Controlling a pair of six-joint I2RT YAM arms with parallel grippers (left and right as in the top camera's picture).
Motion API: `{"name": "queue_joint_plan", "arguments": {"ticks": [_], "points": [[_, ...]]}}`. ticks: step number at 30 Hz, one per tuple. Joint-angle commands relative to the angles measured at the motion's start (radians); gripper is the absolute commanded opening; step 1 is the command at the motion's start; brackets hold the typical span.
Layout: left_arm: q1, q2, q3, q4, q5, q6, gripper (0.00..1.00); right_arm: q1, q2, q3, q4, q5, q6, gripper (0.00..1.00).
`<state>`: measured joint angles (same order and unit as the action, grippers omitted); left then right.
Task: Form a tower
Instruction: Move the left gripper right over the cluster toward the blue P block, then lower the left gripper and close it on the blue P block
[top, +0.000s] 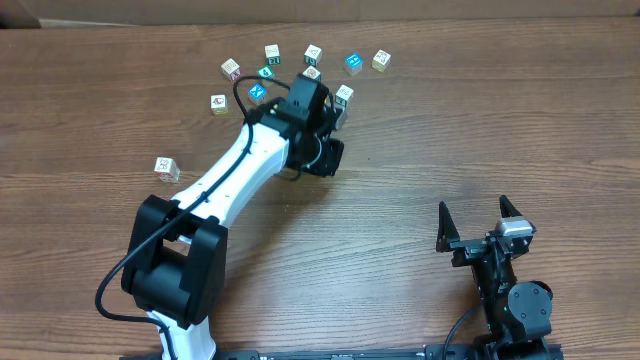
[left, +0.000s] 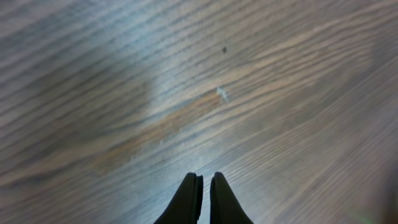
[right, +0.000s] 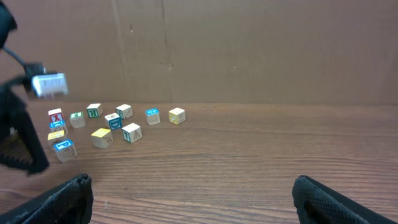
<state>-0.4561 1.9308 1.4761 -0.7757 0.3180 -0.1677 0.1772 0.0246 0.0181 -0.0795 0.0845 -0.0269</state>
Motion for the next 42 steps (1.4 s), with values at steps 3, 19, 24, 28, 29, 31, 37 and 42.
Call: {"name": "queue_joint_plan", "arguments": {"ticks": [3,19,24,28,29,31,37,42], "points": [[0.042,-0.002,0.315,-0.090,-0.111,-0.154,0.04,-0.003,-0.001,-0.010,0.003,0.000,-0.001,1.00],[0.045,0.126,0.378,-0.002,-0.562,-0.423,0.57,-0.003,-0.001,-0.010,0.003,0.000,-0.001,1.00],[0.046,0.178,0.378,-0.002,-0.563,-0.496,0.57,-0.003,-0.001,-0.010,0.003,0.000,-0.001,1.00],[0.045,0.231,0.378,-0.010,-0.562,-0.553,0.60,-0.003,-0.001,-0.010,0.003,0.000,-0.001,1.00],[0.045,0.243,0.378,-0.013,-0.562,-0.559,0.59,-0.003,-0.001,-0.010,0.003,0.000,-0.001,1.00],[0.046,0.269,0.378,-0.021,-0.563,-0.571,0.56,-0.003,-0.001,-0.010,0.003,0.000,-0.001,1.00],[0.060,0.306,0.378,-0.049,-0.565,-0.638,0.52,-0.003,-0.001,-0.010,0.003,0.000,0.000,1.00],[0.078,0.329,0.378,-0.065,-0.546,-0.694,0.53,-0.003,-0.001,-0.010,0.003,0.000,0.000,1.00]]}}
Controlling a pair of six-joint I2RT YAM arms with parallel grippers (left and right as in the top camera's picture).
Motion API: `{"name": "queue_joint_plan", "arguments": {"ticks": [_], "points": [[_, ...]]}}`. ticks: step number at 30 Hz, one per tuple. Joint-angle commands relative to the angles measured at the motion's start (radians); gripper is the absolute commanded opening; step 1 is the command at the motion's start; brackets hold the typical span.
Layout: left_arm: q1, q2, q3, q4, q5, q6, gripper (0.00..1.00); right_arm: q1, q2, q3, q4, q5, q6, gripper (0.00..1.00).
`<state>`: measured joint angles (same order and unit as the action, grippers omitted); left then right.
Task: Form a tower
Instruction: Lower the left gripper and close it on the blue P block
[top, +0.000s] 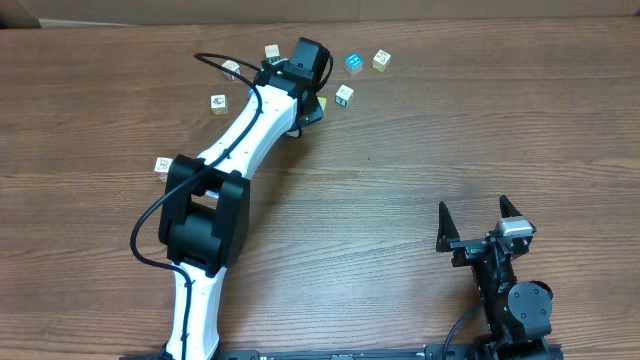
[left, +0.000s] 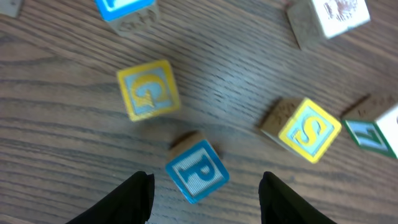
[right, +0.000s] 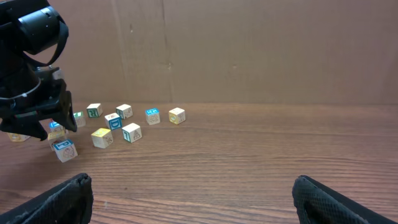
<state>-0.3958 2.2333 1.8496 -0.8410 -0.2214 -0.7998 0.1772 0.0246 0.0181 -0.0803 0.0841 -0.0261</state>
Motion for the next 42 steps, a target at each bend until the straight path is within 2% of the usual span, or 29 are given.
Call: {"name": "queue_joint_plan", "arguments": {"ticks": [1,12,16,21,26,28,31,35,37,42], "points": [[0.018,0.032,0.004,0.001,-0.006,-0.061,0.55,-0.003,-0.001,-0.010,0.004,0.000,-0.002,1.00],[0.018,0.091,0.004,0.033,0.031,-0.061,0.58,-0.003,-0.001,-0.010,0.004,0.000,-0.002,1.00],[0.019,0.095,0.004,0.025,0.031,-0.055,0.48,-0.003,-0.001,-0.010,0.004,0.000,-0.002,1.00],[0.023,0.095,0.005,-0.004,0.031,0.032,0.33,-0.003,-0.001,-0.010,0.004,0.000,-0.002,1.00],[0.026,0.095,0.005,-0.055,0.031,0.158,0.30,-0.003,-0.001,-0.010,0.004,0.000,-0.002,1.00],[0.026,0.095,0.005,-0.080,0.031,0.212,0.31,-0.003,-0.001,-0.010,0.004,0.000,-0.002,1.00],[0.027,0.095,0.005,-0.108,0.031,0.282,0.42,-0.003,-0.001,-0.010,0.004,0.000,-0.002,1.00],[0.029,0.095,0.005,-0.129,0.031,0.319,0.46,-0.003,-0.001,-0.010,0.004,0.000,-0.001,1.00],[0.031,0.095,0.005,-0.121,0.027,0.322,0.56,-0.003,-0.001,-0.010,0.004,0.000,-0.002,1.00],[0.038,0.095,0.005,-0.064,0.024,0.321,0.57,-0.003,-0.001,-0.010,0.004,0.000,-0.002,1.00]]}}
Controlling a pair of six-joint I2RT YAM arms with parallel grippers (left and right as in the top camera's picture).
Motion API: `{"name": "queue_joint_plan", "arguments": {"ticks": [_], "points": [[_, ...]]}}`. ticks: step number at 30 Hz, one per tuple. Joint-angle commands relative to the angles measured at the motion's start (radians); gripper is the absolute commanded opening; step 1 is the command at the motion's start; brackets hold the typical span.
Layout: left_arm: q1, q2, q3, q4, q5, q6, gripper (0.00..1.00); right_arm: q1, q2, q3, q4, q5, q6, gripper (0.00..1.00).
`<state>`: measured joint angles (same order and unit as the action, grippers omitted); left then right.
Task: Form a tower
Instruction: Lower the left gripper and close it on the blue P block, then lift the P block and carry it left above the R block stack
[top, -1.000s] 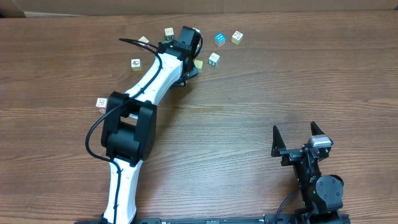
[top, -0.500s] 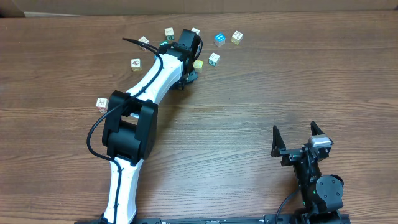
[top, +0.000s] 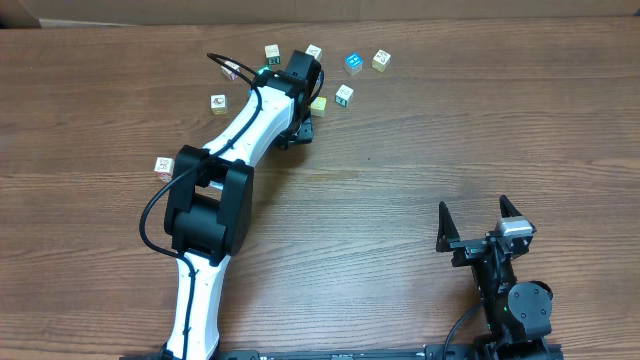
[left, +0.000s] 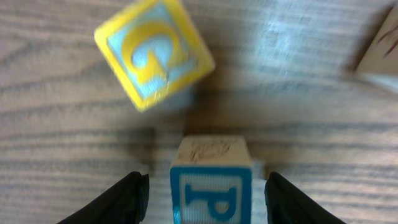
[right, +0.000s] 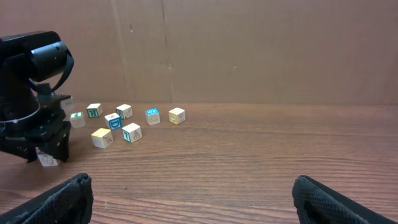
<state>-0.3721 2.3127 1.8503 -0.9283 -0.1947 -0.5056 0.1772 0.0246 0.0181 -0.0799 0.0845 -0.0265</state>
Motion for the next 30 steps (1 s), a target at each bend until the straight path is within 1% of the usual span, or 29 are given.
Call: {"name": "queue_joint_plan", "arguments": {"ticks": [1,5,10,12,16,23,27,30], "points": [[0.015,0.015,0.004,0.032,-0.002,0.026,0.55,-0.003,-0.001,-0.010,0.004,0.000,-0.001,1.00],[0.019,0.016,0.004,0.043,0.001,-0.005,0.49,-0.003,-0.001,-0.010,0.004,0.000,-0.001,1.00],[0.022,0.016,0.004,0.044,0.001,-0.053,0.45,-0.003,-0.001,-0.010,0.004,0.000,-0.001,1.00],[0.021,0.016,0.004,0.045,0.005,-0.060,0.41,-0.003,-0.001,-0.010,0.004,0.000,-0.001,1.00],[0.023,0.015,0.004,0.042,0.008,-0.053,0.27,-0.003,-0.001,-0.010,0.004,0.000,-0.001,1.00],[0.047,-0.004,0.038,-0.028,0.010,0.036,0.08,-0.003,-0.001,-0.010,0.004,0.000,-0.001,1.00],[0.069,-0.063,0.081,-0.101,0.013,0.105,0.08,-0.003,-0.001,-0.010,0.004,0.000,-0.001,1.00],[0.084,-0.138,0.106,-0.167,0.012,0.192,0.07,-0.003,-0.001,-0.010,0.004,0.000,-0.001,1.00]]}}
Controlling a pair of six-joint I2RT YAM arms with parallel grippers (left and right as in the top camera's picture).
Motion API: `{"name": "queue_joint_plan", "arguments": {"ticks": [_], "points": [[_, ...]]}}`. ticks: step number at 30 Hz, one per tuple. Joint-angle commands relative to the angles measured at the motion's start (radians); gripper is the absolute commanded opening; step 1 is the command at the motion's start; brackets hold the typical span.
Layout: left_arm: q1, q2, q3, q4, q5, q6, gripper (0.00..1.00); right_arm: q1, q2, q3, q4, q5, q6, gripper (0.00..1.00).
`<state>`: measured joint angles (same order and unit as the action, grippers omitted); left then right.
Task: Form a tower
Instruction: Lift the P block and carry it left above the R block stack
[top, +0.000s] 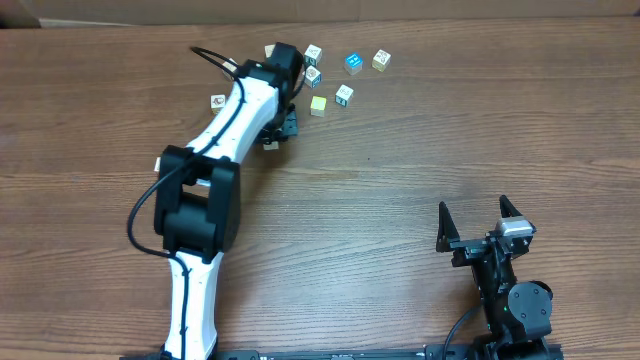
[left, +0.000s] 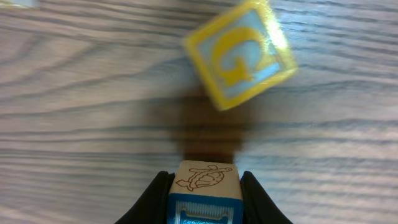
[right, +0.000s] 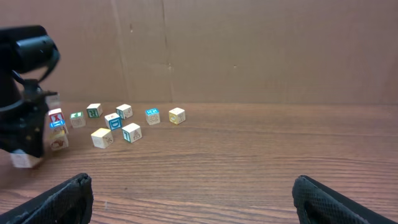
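Note:
My left gripper (left: 204, 202) is shut on a blue letter block (left: 204, 194) whose wooden side bears a turtle drawing. A yellow G block (left: 239, 55) lies on the wood just ahead of it, slightly to the right. A dark shadow falls on the table between the two blocks. From overhead, the left gripper (top: 282, 118) sits at the left side of the block cluster. Far away at the near right, my right gripper (top: 482, 238) stands open and holds nothing.
Several loose letter blocks lie scattered at the table's far side, among them a blue one (top: 352, 63), a tan one (top: 381, 59) and a yellowish one (top: 318, 104). One more block (top: 218, 101) lies left of the arm. A brown wall (right: 249, 50) rises behind the table.
My left gripper was open astride the blue P block on the table. It is now shut on that block, and the G block lies further right in its view. The arm has swung left.
My left gripper was shut over bare wood beside the blocks. Then it was open above the blue P block and the yellow G block. Then it stood low astride the P block, and now it grips it. The right arm has stayed still.

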<state>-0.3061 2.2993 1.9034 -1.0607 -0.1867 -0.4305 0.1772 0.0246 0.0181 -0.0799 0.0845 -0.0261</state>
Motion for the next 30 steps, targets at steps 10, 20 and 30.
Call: {"name": "queue_joint_plan", "arguments": {"ticks": [10,20,30], "points": [[0.112,-0.427,0.055,-0.136,0.005,0.240,0.08,-0.003,-0.001,-0.010,0.004,0.000,-0.002,1.00],[0.252,-0.575,0.054,-0.134,-0.003,0.353,0.14,-0.003,-0.001,-0.010,0.004,0.000,-0.002,1.00],[0.414,-0.570,0.053,-0.147,0.232,0.471,0.17,-0.003,-0.001,-0.010,0.004,0.000,-0.001,1.00]]}}
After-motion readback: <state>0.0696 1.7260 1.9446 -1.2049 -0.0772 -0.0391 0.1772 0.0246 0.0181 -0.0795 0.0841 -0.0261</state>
